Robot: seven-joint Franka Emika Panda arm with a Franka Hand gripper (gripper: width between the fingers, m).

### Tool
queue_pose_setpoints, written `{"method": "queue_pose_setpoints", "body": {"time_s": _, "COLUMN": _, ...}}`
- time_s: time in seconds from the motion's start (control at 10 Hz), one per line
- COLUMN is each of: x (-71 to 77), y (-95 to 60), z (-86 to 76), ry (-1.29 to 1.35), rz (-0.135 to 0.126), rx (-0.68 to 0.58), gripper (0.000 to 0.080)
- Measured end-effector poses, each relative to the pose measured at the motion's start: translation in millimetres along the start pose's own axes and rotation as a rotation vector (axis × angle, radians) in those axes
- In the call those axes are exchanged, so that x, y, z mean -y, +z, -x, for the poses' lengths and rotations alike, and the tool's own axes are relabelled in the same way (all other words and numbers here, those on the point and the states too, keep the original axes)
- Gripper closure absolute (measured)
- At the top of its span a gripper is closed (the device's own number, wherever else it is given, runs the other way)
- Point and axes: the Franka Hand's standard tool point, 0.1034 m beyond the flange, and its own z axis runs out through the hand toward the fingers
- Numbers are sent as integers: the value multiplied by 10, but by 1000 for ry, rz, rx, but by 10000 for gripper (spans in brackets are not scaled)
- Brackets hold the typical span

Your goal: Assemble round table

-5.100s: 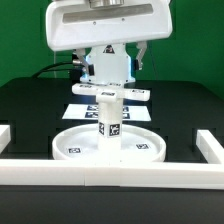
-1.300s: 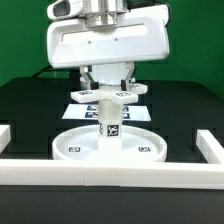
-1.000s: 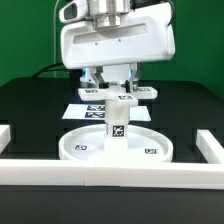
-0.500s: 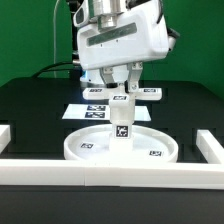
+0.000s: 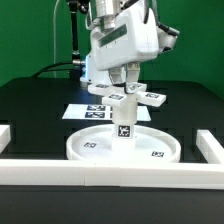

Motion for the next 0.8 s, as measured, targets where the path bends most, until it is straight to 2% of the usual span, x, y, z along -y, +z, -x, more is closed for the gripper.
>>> {"method": "queue_pose_setpoints", "body": {"time_s": 0.3, "x": 32, "y": 10, "z": 115, "ry": 260, "rz": -31, "rx": 1, "gripper": 395}}
{"method": "queue_pose_setpoints", "body": {"time_s": 0.6, "x": 29, "y": 10, "z": 123, "ry": 350, "rz": -34, "rx": 9, "gripper": 400}}
{"method": "queue_pose_setpoints", "body": {"time_s": 0.7, "x": 28, "y": 3, "z": 130, "ry": 333, "rz": -29, "rx": 13, "gripper": 219}}
{"method": "queue_pose_setpoints", "body": {"time_s": 0.8, "x": 29, "y": -81, "z": 183, "ry": 294, "rz": -2, "rx": 51, "gripper": 219}}
